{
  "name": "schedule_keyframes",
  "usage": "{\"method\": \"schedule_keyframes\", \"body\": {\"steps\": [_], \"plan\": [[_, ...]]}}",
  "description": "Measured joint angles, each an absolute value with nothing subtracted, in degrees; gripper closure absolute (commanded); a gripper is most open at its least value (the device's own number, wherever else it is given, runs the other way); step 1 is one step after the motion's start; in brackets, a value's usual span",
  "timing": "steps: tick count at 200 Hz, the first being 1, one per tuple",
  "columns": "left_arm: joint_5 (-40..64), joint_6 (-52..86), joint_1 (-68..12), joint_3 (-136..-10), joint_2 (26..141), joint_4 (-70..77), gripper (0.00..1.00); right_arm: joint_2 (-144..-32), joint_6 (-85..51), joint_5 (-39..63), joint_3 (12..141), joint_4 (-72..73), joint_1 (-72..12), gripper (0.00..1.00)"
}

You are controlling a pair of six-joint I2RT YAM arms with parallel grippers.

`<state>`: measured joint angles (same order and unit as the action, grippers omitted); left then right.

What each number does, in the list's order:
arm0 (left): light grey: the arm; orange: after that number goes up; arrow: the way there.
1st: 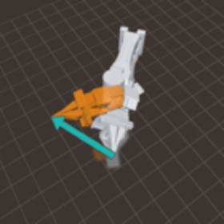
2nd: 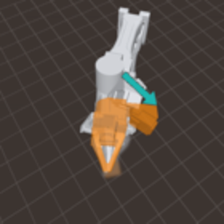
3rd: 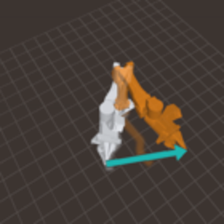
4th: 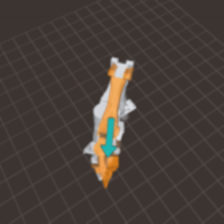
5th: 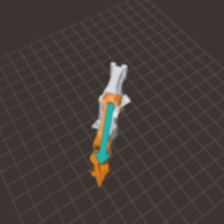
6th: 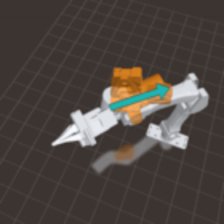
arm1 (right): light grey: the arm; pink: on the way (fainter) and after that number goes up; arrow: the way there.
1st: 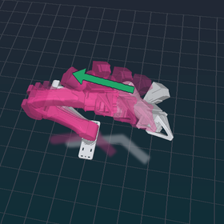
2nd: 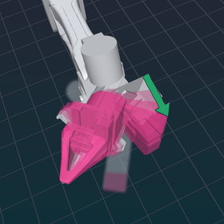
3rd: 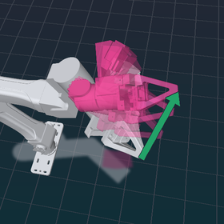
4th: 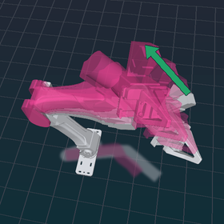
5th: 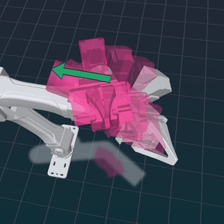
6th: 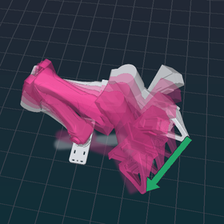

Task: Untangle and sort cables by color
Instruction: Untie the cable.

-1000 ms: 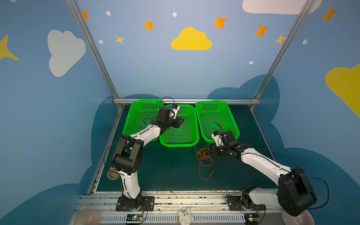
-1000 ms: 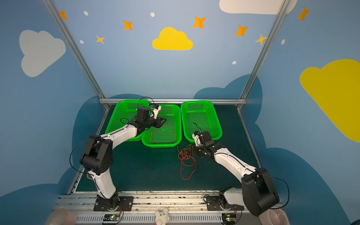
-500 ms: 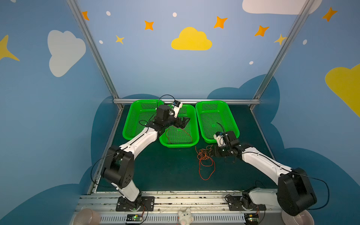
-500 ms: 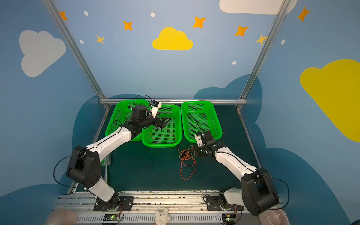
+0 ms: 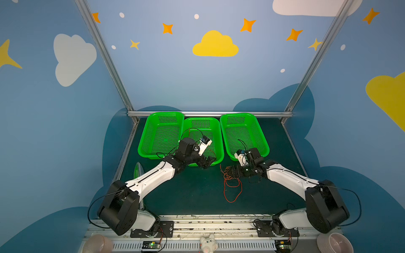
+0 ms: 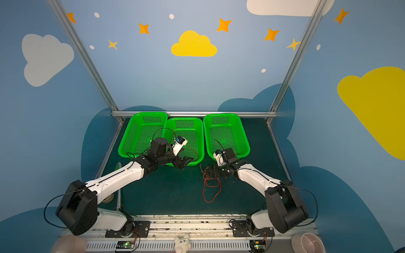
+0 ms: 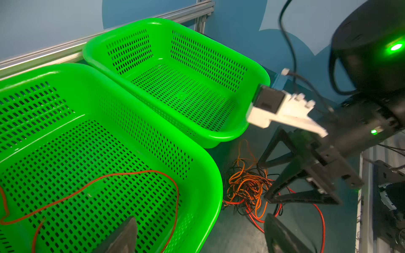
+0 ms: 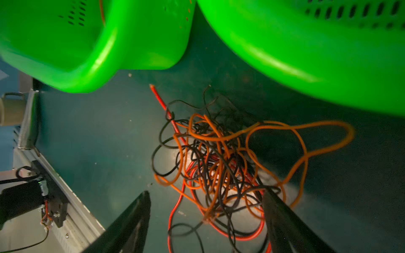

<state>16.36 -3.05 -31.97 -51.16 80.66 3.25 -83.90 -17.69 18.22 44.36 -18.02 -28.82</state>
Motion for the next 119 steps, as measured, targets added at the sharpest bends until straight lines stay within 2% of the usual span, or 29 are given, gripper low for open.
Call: {"method": "schedule_keyframes", "body": {"steps": [19,36,59,74,86,106,119], "plan": [[16.53,-2.74,-32.12,-50.28,79.92,4.05,0.15,-88.90,-16.71,16.43,46.70,-17.39,-29.95,0.24],[16.80,-2.55,-32.27,-49.87,79.11,4.51,0.18,-91.42,-16.47,14.74,48.90,-16.80,-30.83,0.37],[17.52,-2.55,-32.32,-49.65,78.35,5.48,0.20,-93.21,-16.58,12.91,49.78,-15.05,-31.86,0.60],[18.26,-2.50,-32.40,-49.23,78.08,6.28,0.23,-93.38,-16.75,12.34,49.93,-14.55,-32.45,0.79],[18.79,-2.39,-32.51,-48.82,78.00,6.74,0.26,-93.10,-16.69,12.21,49.95,-14.61,-32.95,0.90],[19.84,-2.17,-32.86,-47.88,77.97,7.73,0.30,-90.94,-16.78,11.64,49.58,-15.66,-33.47,1.00],[20.40,-2.20,-33.15,-47.24,77.97,8.25,0.36,-87.66,-16.86,11.29,49.19,-16.82,-33.61,1.00]]}}
